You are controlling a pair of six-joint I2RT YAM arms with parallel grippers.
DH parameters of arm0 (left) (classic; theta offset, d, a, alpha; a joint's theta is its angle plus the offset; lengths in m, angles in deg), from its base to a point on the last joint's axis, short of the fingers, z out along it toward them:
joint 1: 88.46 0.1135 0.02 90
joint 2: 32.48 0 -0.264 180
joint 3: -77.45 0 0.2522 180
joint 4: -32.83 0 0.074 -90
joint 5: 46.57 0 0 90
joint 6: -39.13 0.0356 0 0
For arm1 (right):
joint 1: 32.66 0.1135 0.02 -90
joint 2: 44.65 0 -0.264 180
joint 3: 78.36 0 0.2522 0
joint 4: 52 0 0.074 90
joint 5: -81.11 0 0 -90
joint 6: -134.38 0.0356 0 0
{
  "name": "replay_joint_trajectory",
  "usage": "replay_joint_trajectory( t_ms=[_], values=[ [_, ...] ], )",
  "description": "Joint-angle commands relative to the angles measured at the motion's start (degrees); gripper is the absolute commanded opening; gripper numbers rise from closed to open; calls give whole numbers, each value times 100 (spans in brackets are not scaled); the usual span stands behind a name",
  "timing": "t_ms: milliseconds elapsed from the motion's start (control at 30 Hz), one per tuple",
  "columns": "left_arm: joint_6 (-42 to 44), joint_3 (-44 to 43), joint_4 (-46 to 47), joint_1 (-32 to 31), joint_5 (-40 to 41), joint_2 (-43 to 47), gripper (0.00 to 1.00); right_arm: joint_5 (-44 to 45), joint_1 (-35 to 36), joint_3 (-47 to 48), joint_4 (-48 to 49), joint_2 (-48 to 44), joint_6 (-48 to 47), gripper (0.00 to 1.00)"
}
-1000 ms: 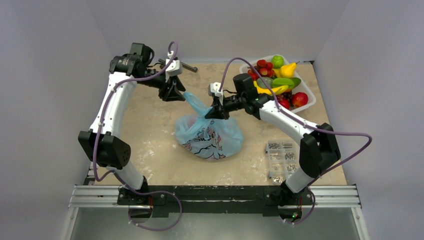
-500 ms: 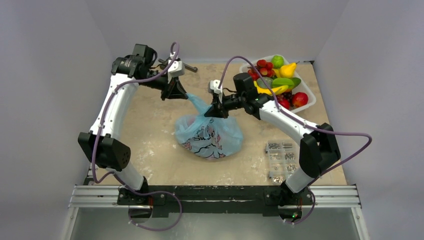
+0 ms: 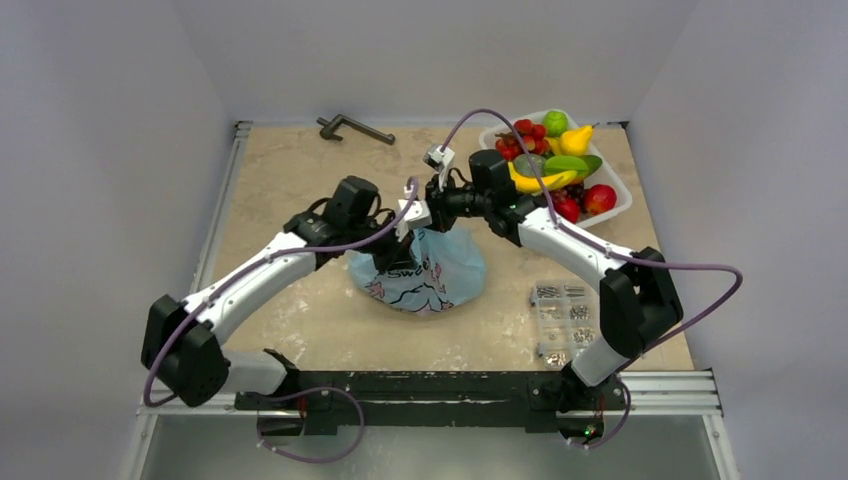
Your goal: Place the fake fruits into the plastic bag and tie a complex knot
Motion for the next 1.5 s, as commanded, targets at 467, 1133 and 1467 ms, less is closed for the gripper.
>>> replay_joint_trajectory(
  t_ms=[467,1133,1467],
  values=[
    [-2709,779,3053,389,2534,-1224,0,138,-88,-505,298,-703,984,0],
    [-3741,727,3696,592,1053,-1552,0,-1052,-1564,721,-476,-229,1276,43],
    [-3924,592,3667,625,1308,-1726,0,-1291,-1536,831,-1710,1060,90,42]
  ],
)
